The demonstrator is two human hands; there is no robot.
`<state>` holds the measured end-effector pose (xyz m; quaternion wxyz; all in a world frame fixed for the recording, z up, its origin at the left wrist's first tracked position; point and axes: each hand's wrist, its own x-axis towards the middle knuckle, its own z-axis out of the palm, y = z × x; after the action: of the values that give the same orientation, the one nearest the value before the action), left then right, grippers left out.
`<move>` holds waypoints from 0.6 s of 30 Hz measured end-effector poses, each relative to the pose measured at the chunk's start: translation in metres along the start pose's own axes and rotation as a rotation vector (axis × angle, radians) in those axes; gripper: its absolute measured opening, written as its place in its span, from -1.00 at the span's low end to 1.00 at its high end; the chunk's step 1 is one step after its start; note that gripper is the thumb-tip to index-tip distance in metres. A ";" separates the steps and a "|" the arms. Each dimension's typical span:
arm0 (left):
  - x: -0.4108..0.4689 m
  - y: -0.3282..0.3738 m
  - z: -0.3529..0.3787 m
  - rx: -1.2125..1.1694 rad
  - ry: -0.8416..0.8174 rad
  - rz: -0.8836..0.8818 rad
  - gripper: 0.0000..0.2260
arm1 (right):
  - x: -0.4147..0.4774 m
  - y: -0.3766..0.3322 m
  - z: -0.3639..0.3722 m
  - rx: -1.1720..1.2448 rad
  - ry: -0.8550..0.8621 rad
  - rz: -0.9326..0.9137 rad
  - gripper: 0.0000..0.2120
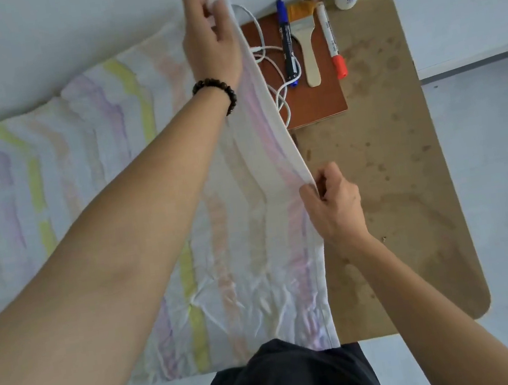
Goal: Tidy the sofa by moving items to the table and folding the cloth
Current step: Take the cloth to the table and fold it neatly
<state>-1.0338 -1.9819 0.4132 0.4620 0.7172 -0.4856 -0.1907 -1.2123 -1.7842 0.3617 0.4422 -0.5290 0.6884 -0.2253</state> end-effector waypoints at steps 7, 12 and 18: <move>-0.051 -0.018 -0.029 0.075 -0.292 -0.032 -0.56 | 0.010 0.011 0.006 -0.344 -0.336 -0.036 -0.76; -0.175 -0.053 -0.103 0.232 -0.131 -0.152 -0.76 | 0.026 -0.010 0.021 -0.369 -0.335 -0.048 -0.71; -0.323 -0.059 -0.121 0.421 -0.475 -0.443 -0.67 | 0.037 -0.012 0.032 -0.474 -0.308 -0.078 -0.76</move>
<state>-1.0632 -1.6365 0.3670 0.1270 0.8196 -0.4411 -0.3429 -1.1809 -1.8178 0.3409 0.3964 -0.6718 0.6257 0.0079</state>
